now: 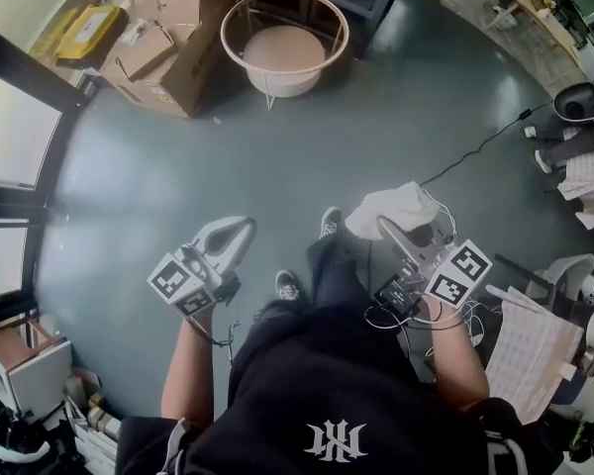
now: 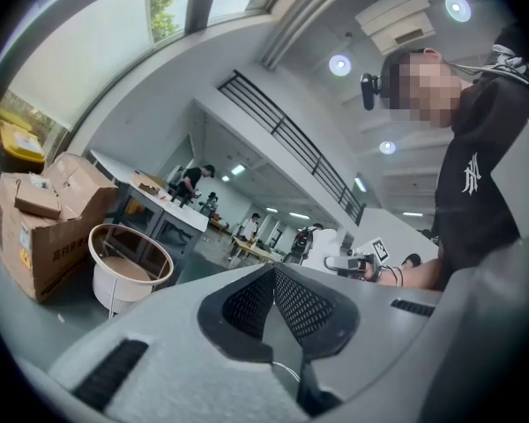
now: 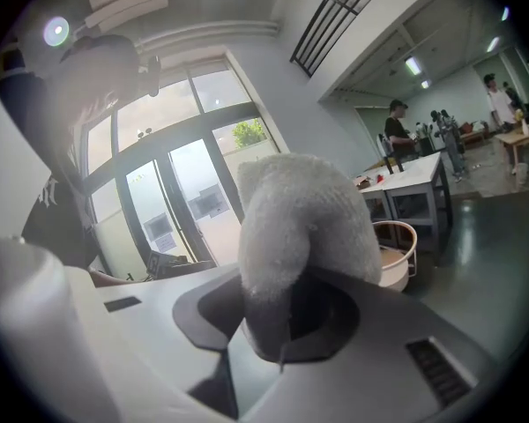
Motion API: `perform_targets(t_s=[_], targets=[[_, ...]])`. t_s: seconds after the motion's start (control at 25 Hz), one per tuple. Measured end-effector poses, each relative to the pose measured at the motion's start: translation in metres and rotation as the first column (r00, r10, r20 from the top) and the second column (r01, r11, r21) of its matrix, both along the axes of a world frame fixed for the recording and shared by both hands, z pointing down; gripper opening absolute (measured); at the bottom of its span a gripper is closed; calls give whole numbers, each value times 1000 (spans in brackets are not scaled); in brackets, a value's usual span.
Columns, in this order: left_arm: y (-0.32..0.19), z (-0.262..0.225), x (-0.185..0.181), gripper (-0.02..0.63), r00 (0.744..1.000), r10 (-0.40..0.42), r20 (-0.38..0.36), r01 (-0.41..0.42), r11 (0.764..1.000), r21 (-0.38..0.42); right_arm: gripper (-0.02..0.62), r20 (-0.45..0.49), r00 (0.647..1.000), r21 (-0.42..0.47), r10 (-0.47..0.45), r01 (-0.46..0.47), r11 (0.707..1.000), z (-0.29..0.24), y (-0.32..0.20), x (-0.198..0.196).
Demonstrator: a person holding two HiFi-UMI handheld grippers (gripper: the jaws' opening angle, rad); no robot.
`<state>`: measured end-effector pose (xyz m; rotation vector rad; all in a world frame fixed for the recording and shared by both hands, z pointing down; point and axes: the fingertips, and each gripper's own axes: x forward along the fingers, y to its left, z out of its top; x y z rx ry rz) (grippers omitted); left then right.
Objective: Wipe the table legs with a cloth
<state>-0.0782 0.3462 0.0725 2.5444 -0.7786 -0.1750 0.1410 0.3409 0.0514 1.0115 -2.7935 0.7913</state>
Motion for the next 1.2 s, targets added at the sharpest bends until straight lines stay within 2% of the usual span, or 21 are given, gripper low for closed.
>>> perform_targets(t_s=[0.08,0.2,0.4,0.56,0.72,0.84,0.96,1.2], targets=[[-32,8,-3,6,1000,-22,18,22,1000,-5,84,13,999,-12,-34,34,999,14,-33,-5],[-88,21,-7,6,997,-77,29,78,996,-52,84,34,995,-25,-96,97,995,34,-88,-13],[-180,30,13,6,989,-130,77,138,984,-110,84,89,976,-52,-197,202,978,50,-179,-8],[-239,30,22,6,981,-153,116,166,980,-112,84,126,964,-71,-232,242,968,64,-248,0],[-276,39,10,6,977,-170,132,186,975,-119,84,138,957,-105,-254,269,957,86,-293,-14],[-299,64,-14,6,980,-155,126,174,973,-154,84,130,957,-141,-258,276,951,110,-315,-39],[-328,87,-37,6,989,-130,72,142,973,-182,84,90,963,-165,-252,264,950,136,-336,-63],[-385,156,-77,6,997,-7,73,22,980,-198,84,-12,983,-210,-183,176,962,188,-383,-95]])
